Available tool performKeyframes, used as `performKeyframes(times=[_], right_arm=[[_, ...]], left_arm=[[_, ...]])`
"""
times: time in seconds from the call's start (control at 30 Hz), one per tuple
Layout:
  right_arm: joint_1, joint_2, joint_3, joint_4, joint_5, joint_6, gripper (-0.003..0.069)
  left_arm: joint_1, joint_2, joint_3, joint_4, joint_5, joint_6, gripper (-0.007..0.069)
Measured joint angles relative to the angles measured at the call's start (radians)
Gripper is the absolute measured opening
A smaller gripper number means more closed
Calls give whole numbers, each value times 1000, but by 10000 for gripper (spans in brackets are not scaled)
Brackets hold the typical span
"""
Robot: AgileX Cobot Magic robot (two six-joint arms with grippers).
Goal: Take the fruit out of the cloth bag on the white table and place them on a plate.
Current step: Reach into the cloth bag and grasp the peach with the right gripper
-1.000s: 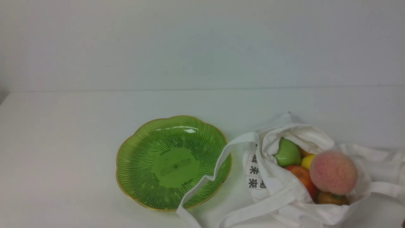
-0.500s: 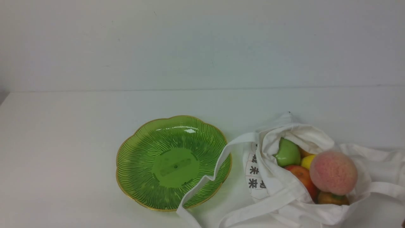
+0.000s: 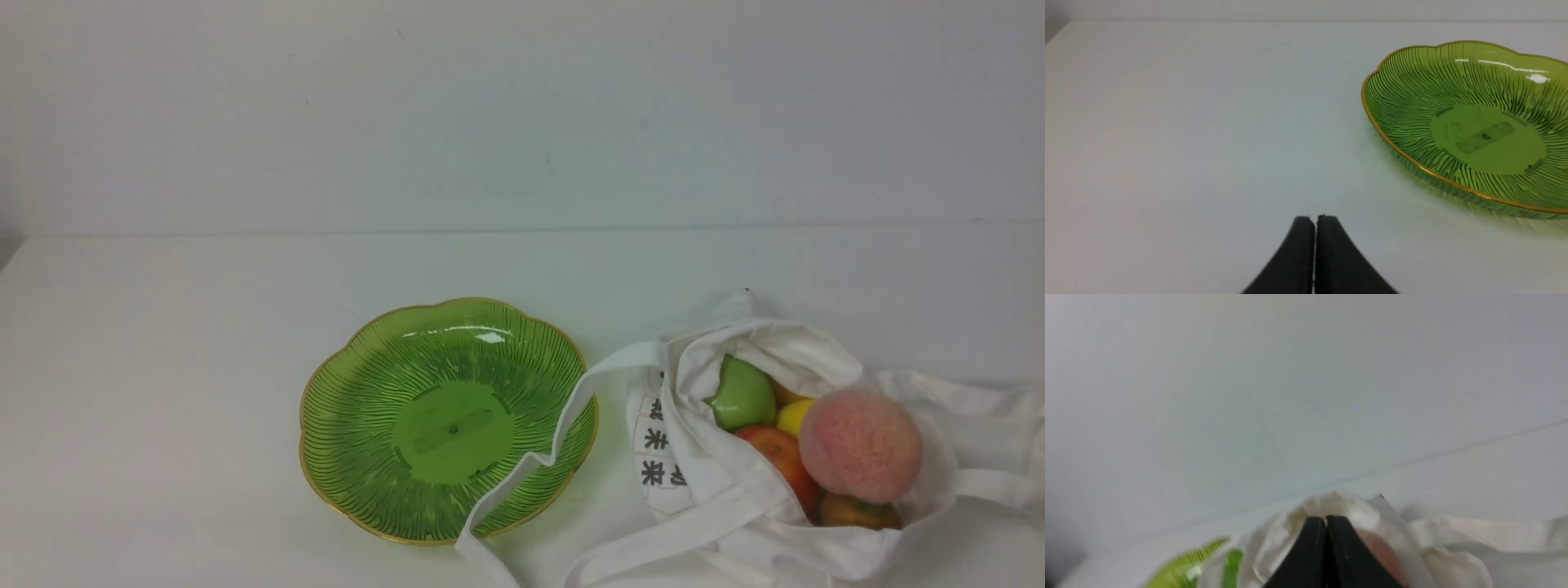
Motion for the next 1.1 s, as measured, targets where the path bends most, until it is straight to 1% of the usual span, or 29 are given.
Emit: performKeyframes(times=[0.07, 0.13, 0.17, 0.27, 0.4, 0.5, 0.53, 0.6, 0.63, 0.67, 0.7, 0.73, 0.77, 0.8, 0.83, 0.87, 0.9, 0.93, 0.97, 1.1], right_arm=[[0, 0, 0, 112, -67, 2, -15], [0, 0, 0, 141, -88, 3, -15], [0, 0, 0, 175, -113, 4, -15], [0, 0, 0, 200, -142, 13, -15], [0, 0, -7, 237, -242, 63, -15], [0, 0, -87, 205, -195, 70, -15], [1, 16, -204, 118, -110, 39, -15], [2, 69, -327, 34, -5, 13, -15], [2, 131, -420, -21, 91, 0, -15], [2, 143, -420, -29, 108, -1, -15], [2, 246, -540, -82, 260, -5, -15], [2, 303, -595, -115, 341, -8, -15], [2, 390, -682, -153, 459, -8, -14], [2, 405, -693, -159, 478, -9, -14], [2, 508, -763, -203, 604, -11, -14], [2, 595, -810, -238, 697, -12, -14], [2, 664, -843, -262, 763, -14, -14], [2, 677, -850, -266, 774, -14, -14], [2, 767, -888, -285, 848, -14, -14], [2, 961, -964, -268, 938, -19, -5]], left_arm=[[0, 0, 0, 0, 0, 0, -8], [0, 0, 0, 0, 0, 0, -8], [0, 0, 0, 0, 0, 0, -8], [0, 0, 0, 0, 0, 0, -8], [0, 0, 0, 0, 0, 0, -8], [0, 0, 0, 0, 0, 0, -8], [0, 0, 0, 0, 0, 0, -8], [0, 0, 0, 0, 0, 0, -8], [0, 0, 0, 0, 0, 0, -8], [0, 0, 0, 0, 0, 0, -8], [0, 0, 0, 0, 0, 0, -8], [0, 0, 0, 0, 0, 0, -8], [0, 0, 0, 0, 0, 0, -8], [0, 0, 0, 0, 0, 0, -8], [0, 0, 0, 0, 0, 0, -8], [0, 0, 0, 0, 0, 0, -8], [0, 0, 0, 0, 0, 0, -8], [0, 0, 0, 0, 0, 0, -8], [0, 0, 0, 0, 0, 0, -8], [0, 0, 0, 0, 0, 0, -8]])
